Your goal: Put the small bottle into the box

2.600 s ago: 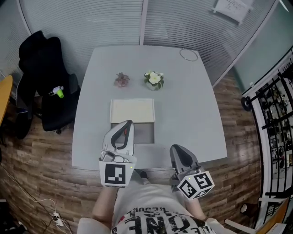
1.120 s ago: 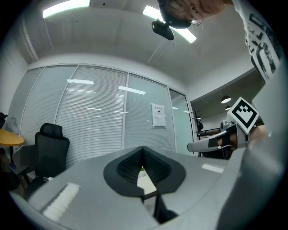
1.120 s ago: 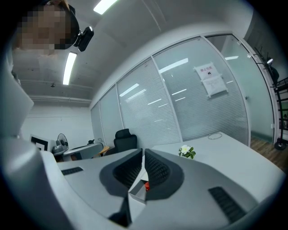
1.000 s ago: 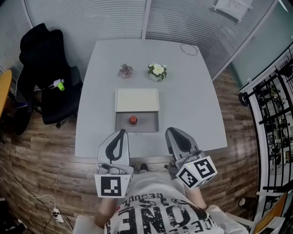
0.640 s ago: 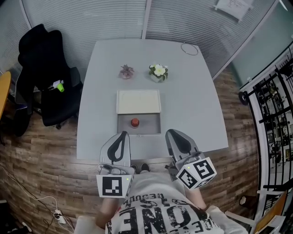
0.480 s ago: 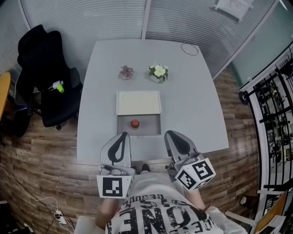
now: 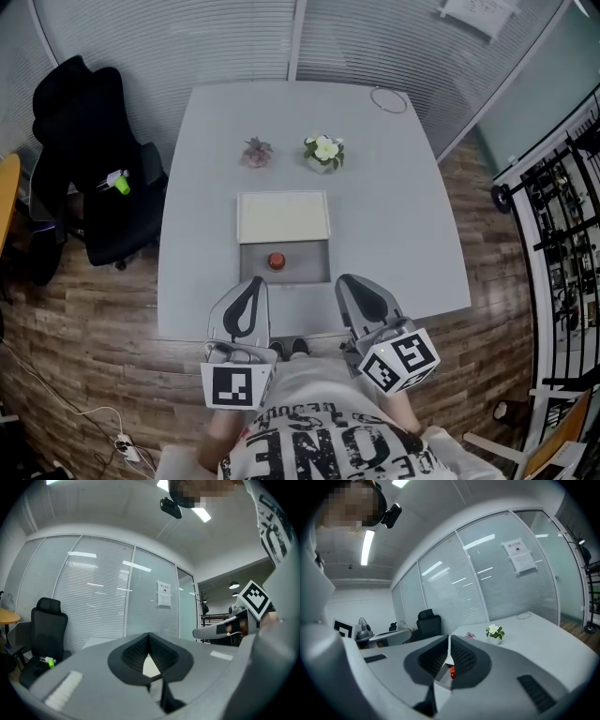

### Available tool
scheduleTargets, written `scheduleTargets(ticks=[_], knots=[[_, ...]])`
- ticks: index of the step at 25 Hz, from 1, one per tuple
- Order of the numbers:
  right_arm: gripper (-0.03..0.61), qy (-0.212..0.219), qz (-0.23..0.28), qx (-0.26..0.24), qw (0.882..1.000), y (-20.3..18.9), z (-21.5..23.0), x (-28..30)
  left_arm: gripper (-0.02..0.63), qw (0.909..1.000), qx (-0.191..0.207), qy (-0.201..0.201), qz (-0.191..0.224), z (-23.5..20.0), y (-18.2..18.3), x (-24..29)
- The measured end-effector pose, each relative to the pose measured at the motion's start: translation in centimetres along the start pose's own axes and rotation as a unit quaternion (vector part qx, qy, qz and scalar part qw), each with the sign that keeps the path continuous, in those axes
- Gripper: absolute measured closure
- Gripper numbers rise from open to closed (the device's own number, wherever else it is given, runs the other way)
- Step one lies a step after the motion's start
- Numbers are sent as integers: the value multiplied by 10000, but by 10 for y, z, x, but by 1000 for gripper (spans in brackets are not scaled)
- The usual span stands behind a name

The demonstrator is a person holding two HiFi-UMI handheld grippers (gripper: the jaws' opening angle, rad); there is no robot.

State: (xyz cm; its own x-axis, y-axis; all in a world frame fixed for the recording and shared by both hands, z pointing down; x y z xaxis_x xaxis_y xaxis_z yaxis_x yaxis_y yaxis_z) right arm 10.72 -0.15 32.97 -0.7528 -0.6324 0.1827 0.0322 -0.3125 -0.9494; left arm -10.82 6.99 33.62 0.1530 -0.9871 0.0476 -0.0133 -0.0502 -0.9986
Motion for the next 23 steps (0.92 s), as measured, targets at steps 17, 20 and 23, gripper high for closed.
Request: scheduleTargets(ticks=[17, 20, 23], knots=[[554, 31, -55, 15, 10000, 1, 7, 11, 603, 10000, -32, -22, -64, -3, 1, 13], [554, 3, -54, 24, 10000, 0, 7, 11, 603, 9999, 135, -6, 33, -8, -2, 13], [553, -26, -37, 33, 10000, -1, 7, 12, 603, 9999, 146, 30, 29, -10, 1, 14]])
Point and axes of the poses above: the fingertips, and each gripper's own axes: x forward along the fingers, z to its right, y out of its top, the point moved 10 cm from there along -x, backward along the fingers, and after that the axes turned 1 degree about x, right-handed, at the moved point
